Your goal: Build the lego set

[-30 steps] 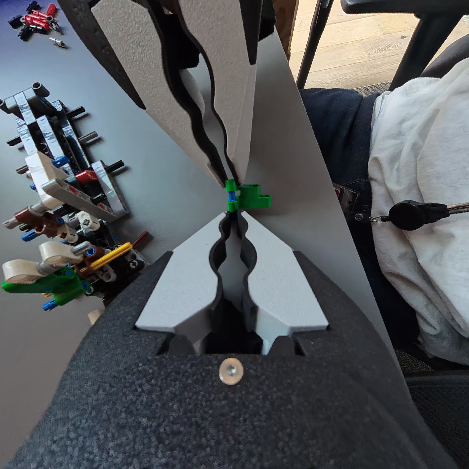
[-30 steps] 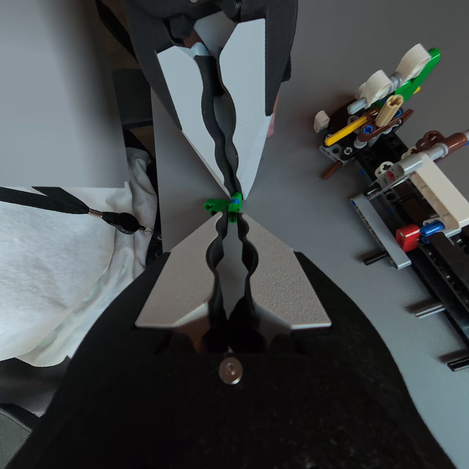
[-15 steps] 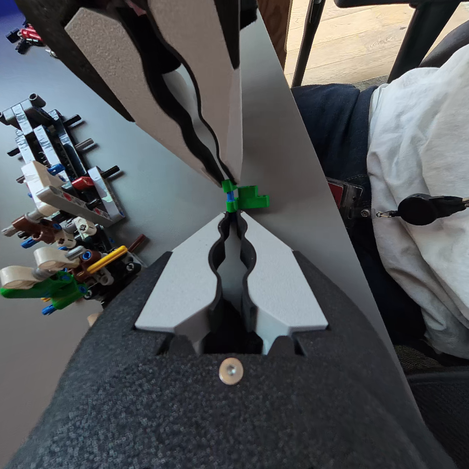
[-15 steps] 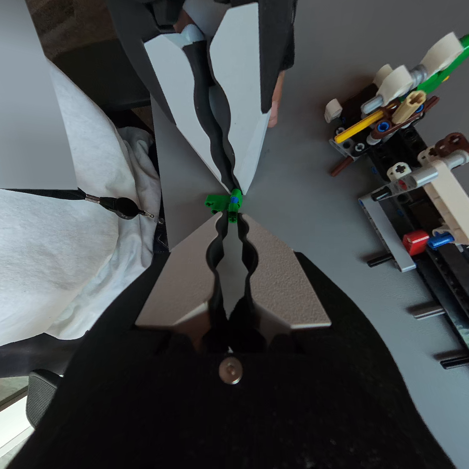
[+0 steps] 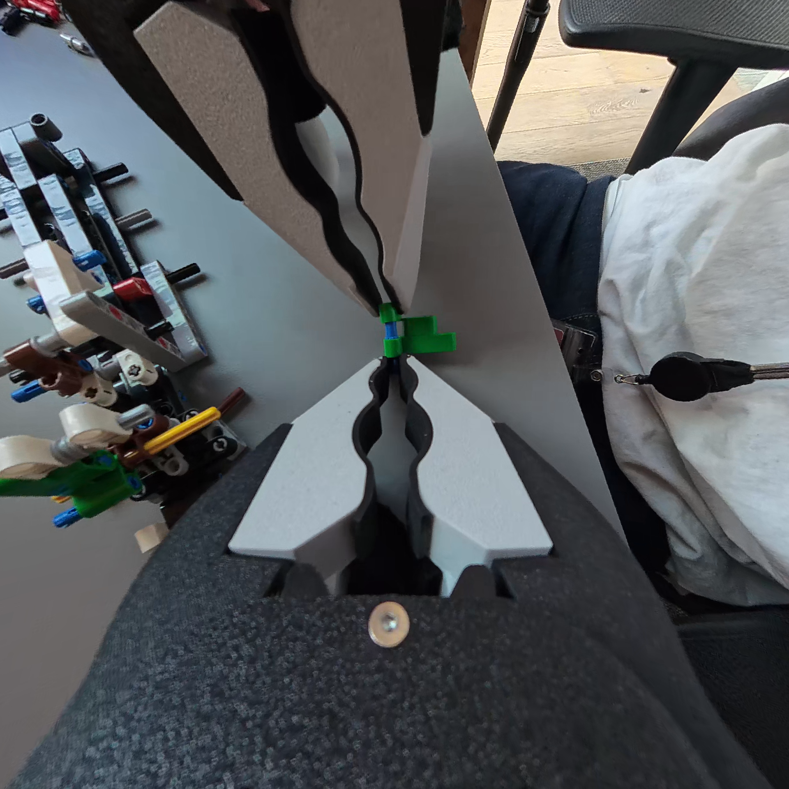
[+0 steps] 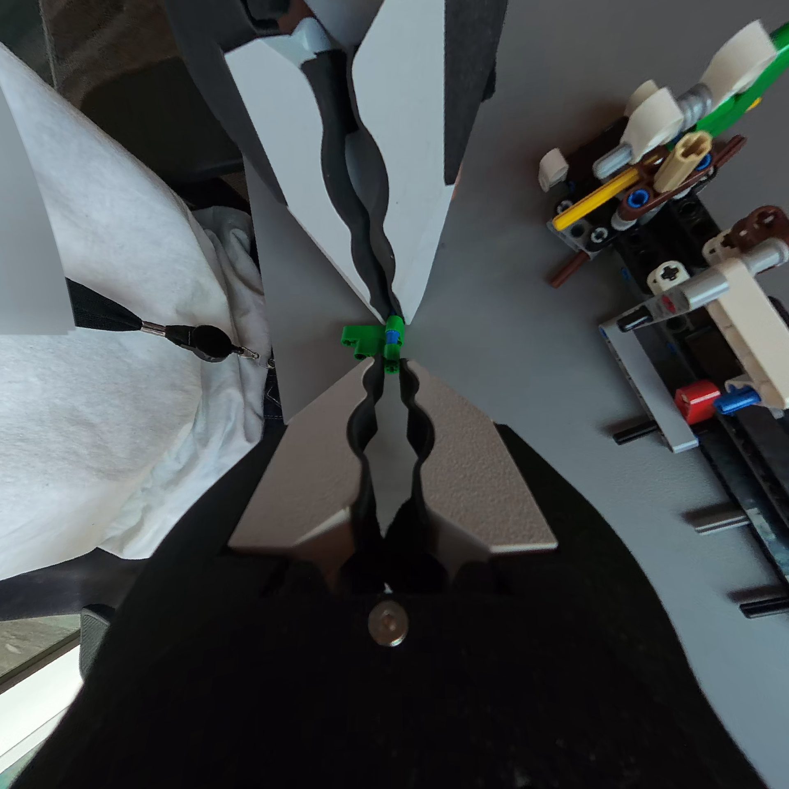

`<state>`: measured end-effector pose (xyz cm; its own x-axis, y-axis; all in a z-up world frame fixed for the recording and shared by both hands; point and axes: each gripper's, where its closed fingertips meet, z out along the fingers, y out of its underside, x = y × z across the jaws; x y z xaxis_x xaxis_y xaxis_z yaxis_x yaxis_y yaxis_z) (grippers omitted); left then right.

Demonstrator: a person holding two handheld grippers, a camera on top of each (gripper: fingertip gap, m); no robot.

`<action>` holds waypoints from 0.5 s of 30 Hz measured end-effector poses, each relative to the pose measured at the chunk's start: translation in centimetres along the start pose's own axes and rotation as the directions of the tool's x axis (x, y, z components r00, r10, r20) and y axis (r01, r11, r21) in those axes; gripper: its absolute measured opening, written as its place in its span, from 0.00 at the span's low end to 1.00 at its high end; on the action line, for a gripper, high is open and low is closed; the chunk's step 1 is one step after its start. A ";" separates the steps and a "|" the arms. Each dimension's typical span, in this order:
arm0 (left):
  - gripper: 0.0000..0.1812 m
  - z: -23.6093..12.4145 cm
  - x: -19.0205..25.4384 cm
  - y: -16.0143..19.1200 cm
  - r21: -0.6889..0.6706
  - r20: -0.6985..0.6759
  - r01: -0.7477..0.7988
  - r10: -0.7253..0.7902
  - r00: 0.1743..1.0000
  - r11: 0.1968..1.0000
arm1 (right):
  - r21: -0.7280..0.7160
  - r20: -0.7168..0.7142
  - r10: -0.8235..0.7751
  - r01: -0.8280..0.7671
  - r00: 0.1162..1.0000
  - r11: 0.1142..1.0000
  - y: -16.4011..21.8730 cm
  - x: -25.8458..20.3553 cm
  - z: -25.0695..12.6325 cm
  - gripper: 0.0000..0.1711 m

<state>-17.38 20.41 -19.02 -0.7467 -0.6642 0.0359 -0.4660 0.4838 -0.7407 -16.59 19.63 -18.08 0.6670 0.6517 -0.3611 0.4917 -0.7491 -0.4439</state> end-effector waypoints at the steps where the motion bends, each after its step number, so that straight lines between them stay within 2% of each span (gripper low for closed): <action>1: 0.01 0.0 0.0 0.0 -0.003 0.012 -0.011 0.011 1.000 1.000 | -0.001 0.002 0.002 -0.002 1.000 1.000 0.0 0.0 0.0 0.03; 7: 0.01 0.1 0.0 0.0 -0.014 0.057 -0.049 0.050 0.997 0.999 | 0.000 0.018 0.013 -0.013 1.000 1.000 0.0 -0.2 0.0 0.03; 15: 0.01 -0.2 0.7 0.4 -0.068 0.016 -0.029 0.030 0.999 0.997 | -0.015 -0.040 -0.116 0.115 0.992 0.993 -0.3 -0.6 0.4 0.03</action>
<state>-18.15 20.28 -19.15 -0.7527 -0.6584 0.0035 -0.4757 0.5402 -0.6941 -17.31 19.50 -18.07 0.6277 0.7287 -0.2738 0.5738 -0.6709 -0.4698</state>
